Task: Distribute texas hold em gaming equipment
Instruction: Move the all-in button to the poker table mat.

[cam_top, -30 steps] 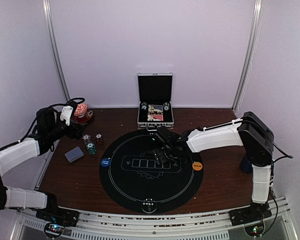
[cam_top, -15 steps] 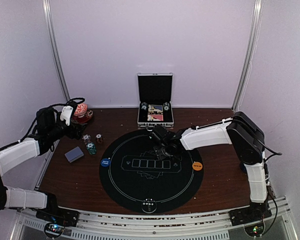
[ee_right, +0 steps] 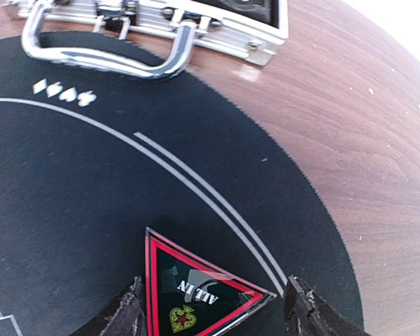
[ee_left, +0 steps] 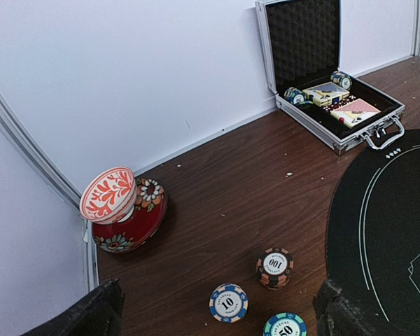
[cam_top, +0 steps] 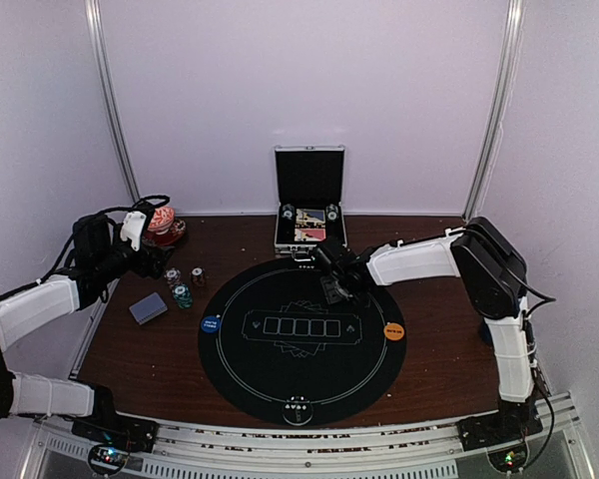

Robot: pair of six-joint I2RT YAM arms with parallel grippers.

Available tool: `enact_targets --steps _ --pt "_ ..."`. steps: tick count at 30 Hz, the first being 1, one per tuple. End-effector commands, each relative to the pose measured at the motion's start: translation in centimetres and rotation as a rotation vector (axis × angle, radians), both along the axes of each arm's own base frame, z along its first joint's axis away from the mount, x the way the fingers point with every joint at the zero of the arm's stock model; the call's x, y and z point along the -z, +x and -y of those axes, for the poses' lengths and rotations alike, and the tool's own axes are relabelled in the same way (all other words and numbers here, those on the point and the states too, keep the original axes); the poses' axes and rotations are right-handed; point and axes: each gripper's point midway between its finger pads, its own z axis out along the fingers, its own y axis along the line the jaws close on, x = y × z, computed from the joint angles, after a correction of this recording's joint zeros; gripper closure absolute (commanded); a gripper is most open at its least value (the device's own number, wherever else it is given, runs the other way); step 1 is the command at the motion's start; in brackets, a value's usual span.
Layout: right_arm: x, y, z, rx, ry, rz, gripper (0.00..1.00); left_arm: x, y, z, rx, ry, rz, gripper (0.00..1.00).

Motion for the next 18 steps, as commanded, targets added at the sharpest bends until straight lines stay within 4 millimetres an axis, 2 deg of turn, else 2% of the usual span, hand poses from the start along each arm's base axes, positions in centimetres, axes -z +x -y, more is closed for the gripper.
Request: enact_targets --steps 1,5,9,16,18 --pt "0.7 0.5 1.3 0.014 -0.035 -0.018 0.32 -1.1 0.5 0.0 0.003 -0.011 0.037 0.02" --pt "0.2 -0.7 -1.1 -0.056 0.122 -0.075 0.29 -1.1 0.5 0.0 0.001 -0.01 0.038 0.02" --pt "-0.3 -2.0 -2.3 -0.072 0.242 -0.101 0.26 -1.1 0.5 0.0 0.001 -0.01 0.039 0.02" --pt "-0.2 -2.9 -2.0 -0.026 0.303 -0.1 0.32 -1.2 0.5 0.0 0.001 -0.01 0.04 0.02" --pt "-1.3 -2.7 -1.5 -0.007 0.272 -0.057 0.31 -1.1 0.4 0.0 0.0 -0.011 0.037 0.02"
